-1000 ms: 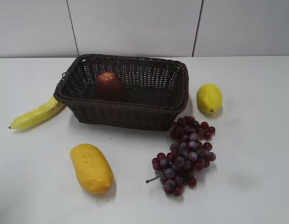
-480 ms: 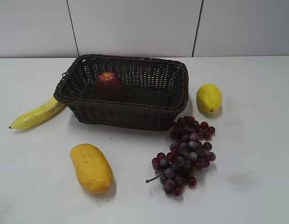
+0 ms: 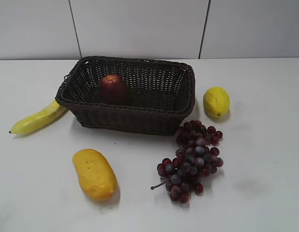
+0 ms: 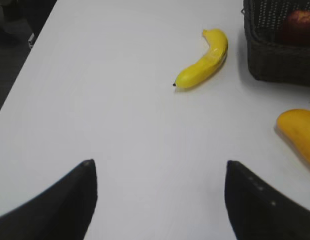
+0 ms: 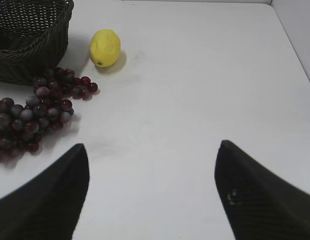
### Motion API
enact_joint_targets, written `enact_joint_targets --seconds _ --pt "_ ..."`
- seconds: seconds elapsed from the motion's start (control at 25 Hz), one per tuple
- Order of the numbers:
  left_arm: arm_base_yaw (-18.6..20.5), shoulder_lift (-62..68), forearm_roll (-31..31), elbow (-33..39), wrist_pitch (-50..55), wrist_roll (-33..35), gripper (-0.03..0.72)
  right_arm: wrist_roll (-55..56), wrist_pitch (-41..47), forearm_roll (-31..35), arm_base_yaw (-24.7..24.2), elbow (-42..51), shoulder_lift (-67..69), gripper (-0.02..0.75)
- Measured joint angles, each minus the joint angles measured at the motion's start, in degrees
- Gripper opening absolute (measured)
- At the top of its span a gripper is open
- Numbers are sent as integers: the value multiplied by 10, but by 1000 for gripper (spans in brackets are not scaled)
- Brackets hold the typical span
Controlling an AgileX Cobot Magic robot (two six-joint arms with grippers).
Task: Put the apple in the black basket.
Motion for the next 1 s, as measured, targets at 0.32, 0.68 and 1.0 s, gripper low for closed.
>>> enact_joint_targets --seconds 0.32,0.68,1.0 --pt "0 0 -1 0 -1 1 591 0 0 0 0 0 0 591" --pt "0 -17 -3 1 -2 1 589 0 0 0 0 0 0 591" --pt "0 -61 -7 1 -1 1 589 0 0 0 0 0 0 591"
